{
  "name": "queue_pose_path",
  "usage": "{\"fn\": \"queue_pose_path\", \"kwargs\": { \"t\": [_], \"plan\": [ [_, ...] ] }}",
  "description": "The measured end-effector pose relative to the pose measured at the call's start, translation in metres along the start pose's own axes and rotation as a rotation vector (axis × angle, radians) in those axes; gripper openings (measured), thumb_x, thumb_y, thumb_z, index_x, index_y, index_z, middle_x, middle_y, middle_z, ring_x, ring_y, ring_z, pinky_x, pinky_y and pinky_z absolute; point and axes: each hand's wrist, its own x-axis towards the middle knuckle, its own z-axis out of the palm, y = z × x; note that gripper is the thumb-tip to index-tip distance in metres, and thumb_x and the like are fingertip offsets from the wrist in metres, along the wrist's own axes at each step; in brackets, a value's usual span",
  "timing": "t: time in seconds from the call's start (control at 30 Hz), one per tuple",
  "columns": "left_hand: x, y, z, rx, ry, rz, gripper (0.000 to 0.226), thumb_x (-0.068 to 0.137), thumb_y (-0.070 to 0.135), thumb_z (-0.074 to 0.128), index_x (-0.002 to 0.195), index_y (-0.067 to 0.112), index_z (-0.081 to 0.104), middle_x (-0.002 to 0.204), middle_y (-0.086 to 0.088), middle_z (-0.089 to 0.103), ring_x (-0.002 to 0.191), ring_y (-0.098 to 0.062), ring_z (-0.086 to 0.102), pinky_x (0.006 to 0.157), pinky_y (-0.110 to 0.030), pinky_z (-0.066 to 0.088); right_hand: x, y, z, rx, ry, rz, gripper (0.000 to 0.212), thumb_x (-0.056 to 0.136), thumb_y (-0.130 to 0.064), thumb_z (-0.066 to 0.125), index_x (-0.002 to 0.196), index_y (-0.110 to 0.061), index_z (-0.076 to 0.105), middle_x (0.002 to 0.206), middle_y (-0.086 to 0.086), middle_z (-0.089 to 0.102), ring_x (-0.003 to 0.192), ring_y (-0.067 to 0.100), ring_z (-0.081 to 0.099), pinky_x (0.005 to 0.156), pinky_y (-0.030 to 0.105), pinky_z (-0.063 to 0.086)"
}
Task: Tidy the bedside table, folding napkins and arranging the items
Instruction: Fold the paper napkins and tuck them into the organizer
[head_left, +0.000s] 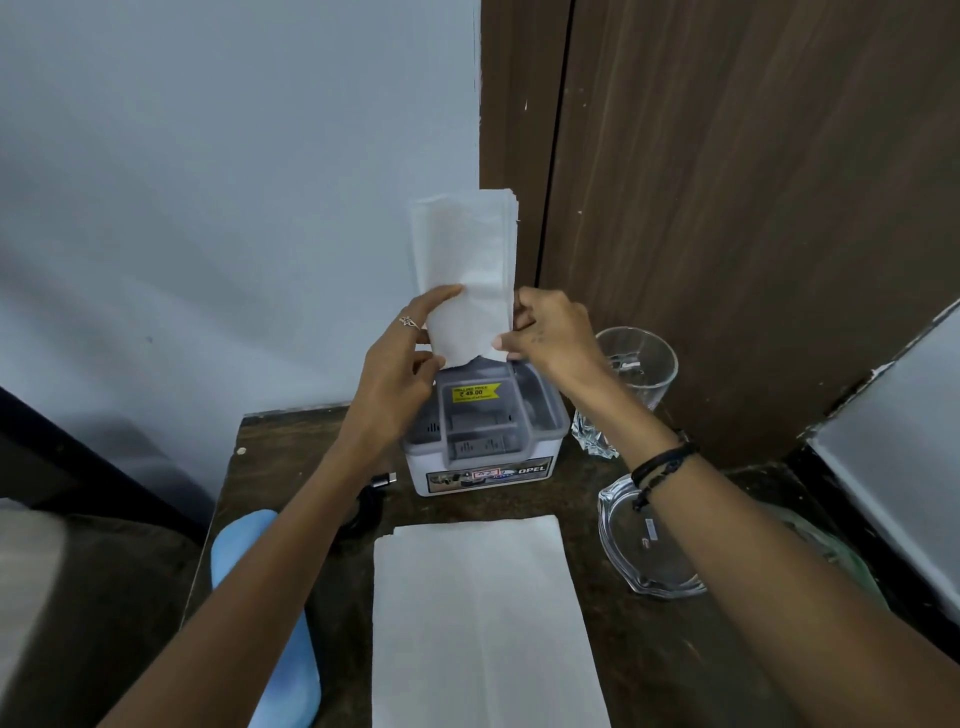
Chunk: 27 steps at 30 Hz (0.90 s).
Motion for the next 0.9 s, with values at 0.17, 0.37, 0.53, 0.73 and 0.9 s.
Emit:
{"fn": "queue_pose_path", "kwargs": {
  "t": [0.17,0.37,0.53,0.73,0.9],
  "plan": [
    [-0.001,0.004,-0.006,0.001,-0.023,0.01,0.082,0.079,-0.014,0.054,0.118,0.055,0.035,0.122,0.021,0.043,0.09,0.011,0.052,0.072,0.002,0.043,0.002,-0.002,-0.003,0.015,-0.097,0.034,0.043,0.079,0.003,0.069,0.12,-0.006,0.059,0.096,0.024,0.065,0.089,0.029,0.066,0.08,0.036,0.057],
    [-0.003,0.003,-0.001,0.001,-0.033,-0.044,0.074,0.079,-0.014,0.056,0.127,0.04,0.04,0.119,0.014,0.045,0.087,0.0,0.056,0.072,-0.003,0.048,-0.004,-0.001,0.0,-0.04,-0.053,0.019,0.029,0.077,0.0,0.072,0.104,-0.005,0.064,0.083,0.012,0.066,0.077,0.021,0.066,0.079,0.038,0.058],
    [-0.003,0.003,0.0,0.055,-0.077,-0.019,0.057,0.081,-0.006,0.061,0.124,0.029,0.05,0.114,0.012,0.049,0.095,-0.008,0.054,0.074,0.005,0.039,-0.008,0.0,0.005,-0.158,-0.031,-0.01,0.027,0.077,-0.005,0.073,0.103,-0.008,0.066,0.077,0.005,0.06,0.086,0.025,0.06,0.08,0.043,0.053],
    [-0.003,0.009,0.001,0.036,0.018,-0.079,0.061,0.082,0.0,0.062,0.123,0.037,0.036,0.1,0.006,0.056,0.075,0.003,0.06,0.064,0.001,0.045,-0.005,0.001,0.006,-0.217,-0.065,-0.001,0.037,0.077,-0.006,0.072,0.112,-0.011,0.062,0.101,0.011,0.066,0.092,0.022,0.059,0.079,0.037,0.051],
    [0.0,0.012,0.003,0.08,-0.001,-0.14,0.088,0.081,0.003,0.066,0.144,0.024,0.008,0.096,0.006,0.057,0.073,-0.007,0.058,0.068,-0.011,0.044,-0.003,-0.002,-0.001,0.033,-0.041,0.037,0.033,0.081,-0.007,0.068,0.114,-0.008,0.062,0.099,0.004,0.067,0.085,0.014,0.061,0.061,0.014,0.045]
  ]
}}
